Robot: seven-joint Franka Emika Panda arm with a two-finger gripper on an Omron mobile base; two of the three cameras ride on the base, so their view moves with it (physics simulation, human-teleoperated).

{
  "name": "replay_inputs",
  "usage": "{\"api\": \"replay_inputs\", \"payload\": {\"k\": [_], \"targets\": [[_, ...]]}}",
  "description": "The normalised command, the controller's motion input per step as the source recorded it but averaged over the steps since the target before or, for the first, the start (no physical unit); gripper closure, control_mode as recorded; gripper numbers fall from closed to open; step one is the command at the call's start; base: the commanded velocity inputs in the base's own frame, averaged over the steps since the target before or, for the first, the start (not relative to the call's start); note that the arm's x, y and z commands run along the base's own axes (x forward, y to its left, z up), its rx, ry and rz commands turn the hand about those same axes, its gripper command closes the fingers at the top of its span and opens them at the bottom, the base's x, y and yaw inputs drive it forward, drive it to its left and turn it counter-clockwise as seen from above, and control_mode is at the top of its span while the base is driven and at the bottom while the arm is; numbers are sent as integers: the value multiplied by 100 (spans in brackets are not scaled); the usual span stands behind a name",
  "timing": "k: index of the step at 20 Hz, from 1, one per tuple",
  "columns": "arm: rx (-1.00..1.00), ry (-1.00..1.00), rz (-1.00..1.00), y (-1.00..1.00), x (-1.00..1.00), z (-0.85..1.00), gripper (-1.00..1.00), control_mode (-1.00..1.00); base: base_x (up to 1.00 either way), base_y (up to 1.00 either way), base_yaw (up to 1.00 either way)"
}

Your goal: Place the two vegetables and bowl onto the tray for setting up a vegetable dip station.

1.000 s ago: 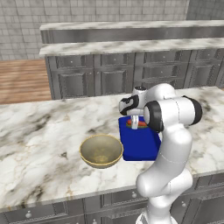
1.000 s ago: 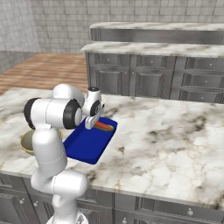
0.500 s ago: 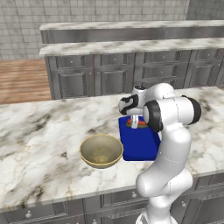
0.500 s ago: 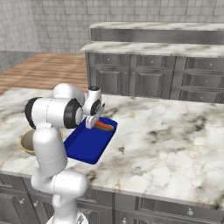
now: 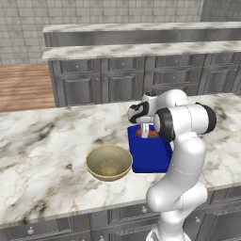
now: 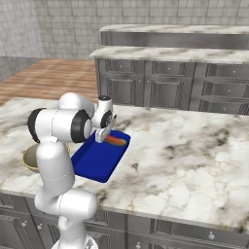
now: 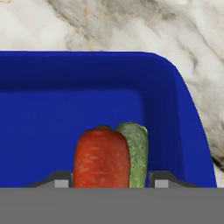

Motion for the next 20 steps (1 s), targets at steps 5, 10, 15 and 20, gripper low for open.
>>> {"api": "replay_inputs", "payload": {"k": [5,10,15,20], "targets": [[0,0,0,0,0,0,-100,-100,0,0,0],[0,0,0,0,0,3,-100,-100,0,0,0],[0,0,0,0,-2,16,-100,-100,0,0,0],[0,0,0,0,0,13,-100,-100,0,0,0]]}}
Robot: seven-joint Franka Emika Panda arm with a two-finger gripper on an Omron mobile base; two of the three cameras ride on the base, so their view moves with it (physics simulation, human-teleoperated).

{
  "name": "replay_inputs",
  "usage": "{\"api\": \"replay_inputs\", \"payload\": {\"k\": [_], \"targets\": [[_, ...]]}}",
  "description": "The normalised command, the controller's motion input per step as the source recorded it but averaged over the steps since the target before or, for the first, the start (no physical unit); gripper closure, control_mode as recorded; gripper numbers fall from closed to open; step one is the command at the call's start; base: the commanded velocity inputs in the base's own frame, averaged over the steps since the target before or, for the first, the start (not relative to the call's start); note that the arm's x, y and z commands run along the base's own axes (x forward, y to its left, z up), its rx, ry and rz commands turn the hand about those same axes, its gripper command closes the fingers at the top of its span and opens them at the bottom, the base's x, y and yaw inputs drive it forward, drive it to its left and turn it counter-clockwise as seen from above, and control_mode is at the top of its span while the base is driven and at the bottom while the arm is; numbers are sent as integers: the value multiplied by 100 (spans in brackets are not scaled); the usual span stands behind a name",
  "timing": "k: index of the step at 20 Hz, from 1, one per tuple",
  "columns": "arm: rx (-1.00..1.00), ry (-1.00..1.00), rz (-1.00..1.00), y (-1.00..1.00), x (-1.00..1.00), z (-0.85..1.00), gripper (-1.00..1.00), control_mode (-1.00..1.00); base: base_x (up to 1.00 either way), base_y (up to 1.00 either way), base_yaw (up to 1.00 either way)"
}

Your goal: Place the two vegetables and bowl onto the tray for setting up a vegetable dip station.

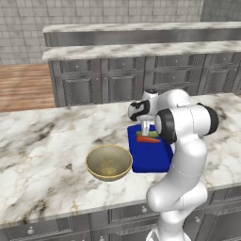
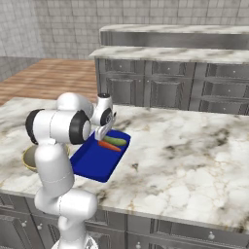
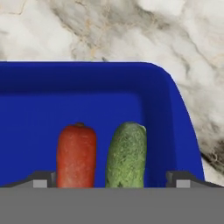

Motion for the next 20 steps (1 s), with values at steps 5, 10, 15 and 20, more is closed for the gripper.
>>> {"api": "replay_inputs", "payload": {"k": [5,10,15,20], "targets": [[0,0,0,0,-11,17,-100,-100,0,0,0],[-1,-4,0,1,-47,27,-100,-100,0,0,0],[-3,-6,0,15,-55,30,-100,-100,0,0,0],[-2,-2,0,21,-41,42,-100,-100,0,0,0]]}}
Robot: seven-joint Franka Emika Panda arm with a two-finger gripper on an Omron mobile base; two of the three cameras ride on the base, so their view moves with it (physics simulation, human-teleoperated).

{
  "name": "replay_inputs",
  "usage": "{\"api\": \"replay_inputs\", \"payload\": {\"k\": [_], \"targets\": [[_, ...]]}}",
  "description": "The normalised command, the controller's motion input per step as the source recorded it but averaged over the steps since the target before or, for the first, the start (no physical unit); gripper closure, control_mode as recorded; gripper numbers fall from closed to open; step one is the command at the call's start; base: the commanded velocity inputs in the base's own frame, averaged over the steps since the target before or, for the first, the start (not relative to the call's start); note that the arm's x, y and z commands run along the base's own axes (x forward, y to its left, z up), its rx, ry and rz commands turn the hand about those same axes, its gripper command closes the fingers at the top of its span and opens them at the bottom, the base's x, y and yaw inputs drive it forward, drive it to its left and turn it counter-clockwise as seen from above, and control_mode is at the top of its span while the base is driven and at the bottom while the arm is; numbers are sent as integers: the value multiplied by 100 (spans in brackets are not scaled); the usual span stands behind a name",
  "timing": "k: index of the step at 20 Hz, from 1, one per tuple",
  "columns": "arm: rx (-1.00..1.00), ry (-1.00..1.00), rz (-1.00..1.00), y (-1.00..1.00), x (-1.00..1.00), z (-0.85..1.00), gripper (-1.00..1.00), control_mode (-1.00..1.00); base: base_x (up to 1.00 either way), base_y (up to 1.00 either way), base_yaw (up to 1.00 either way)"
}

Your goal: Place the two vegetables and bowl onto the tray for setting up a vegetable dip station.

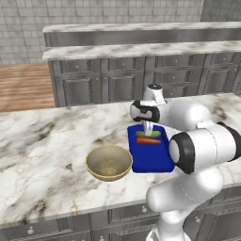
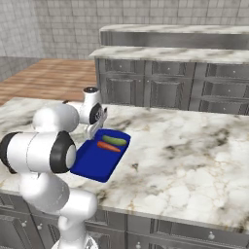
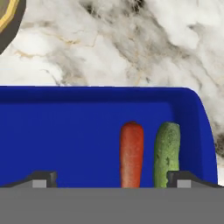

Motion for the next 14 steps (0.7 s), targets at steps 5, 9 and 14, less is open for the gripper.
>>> {"api": "replay_inputs", "payload": {"k": [5,9,14], "targets": [[-2,0,0,23,-28,44,-100,-100,0,0,0],[-1,0,0,18,-24,43,-100,-100,0,0,0],[-4,0,0,23,-35,15,-100,-100,0,0,0]]}}
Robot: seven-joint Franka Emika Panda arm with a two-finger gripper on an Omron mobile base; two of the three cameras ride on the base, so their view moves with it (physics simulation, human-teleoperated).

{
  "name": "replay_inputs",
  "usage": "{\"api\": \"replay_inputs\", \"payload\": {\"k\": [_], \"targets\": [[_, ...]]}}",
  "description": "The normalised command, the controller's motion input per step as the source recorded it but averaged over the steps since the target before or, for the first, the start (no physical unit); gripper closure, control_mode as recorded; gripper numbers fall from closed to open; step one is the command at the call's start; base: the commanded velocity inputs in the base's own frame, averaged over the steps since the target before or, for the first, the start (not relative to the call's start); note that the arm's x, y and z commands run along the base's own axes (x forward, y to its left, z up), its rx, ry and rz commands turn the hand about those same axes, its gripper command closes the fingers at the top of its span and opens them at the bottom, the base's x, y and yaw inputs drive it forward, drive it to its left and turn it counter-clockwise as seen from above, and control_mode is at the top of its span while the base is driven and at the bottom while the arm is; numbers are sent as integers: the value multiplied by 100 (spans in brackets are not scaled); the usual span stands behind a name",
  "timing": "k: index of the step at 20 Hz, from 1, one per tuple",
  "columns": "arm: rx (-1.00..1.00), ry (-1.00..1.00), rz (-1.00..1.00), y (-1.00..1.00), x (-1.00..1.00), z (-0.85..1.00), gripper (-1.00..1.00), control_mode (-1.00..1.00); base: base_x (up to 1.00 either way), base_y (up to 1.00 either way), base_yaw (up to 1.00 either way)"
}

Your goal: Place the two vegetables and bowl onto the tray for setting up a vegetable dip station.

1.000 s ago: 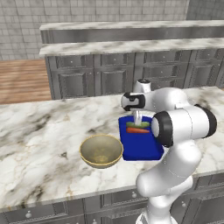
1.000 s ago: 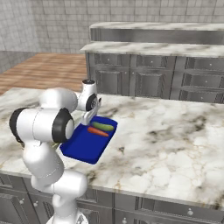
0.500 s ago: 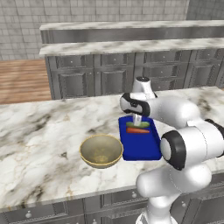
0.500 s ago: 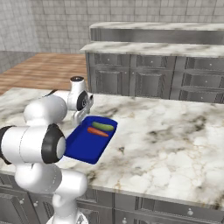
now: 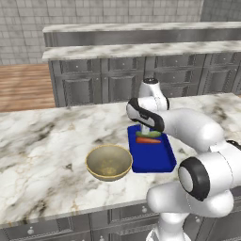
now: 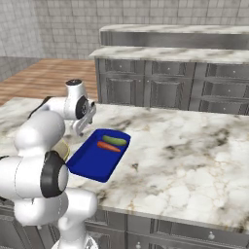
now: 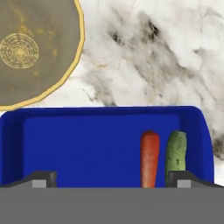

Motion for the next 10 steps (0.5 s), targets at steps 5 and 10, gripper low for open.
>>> {"api": "replay_inputs", "payload": {"k": [5,10], "targets": [[-7,-3,0,31,-42,2,-100,-100,0,0,0],[-8,-6,0,32,-38,3,-100,-100,0,0,0]]}}
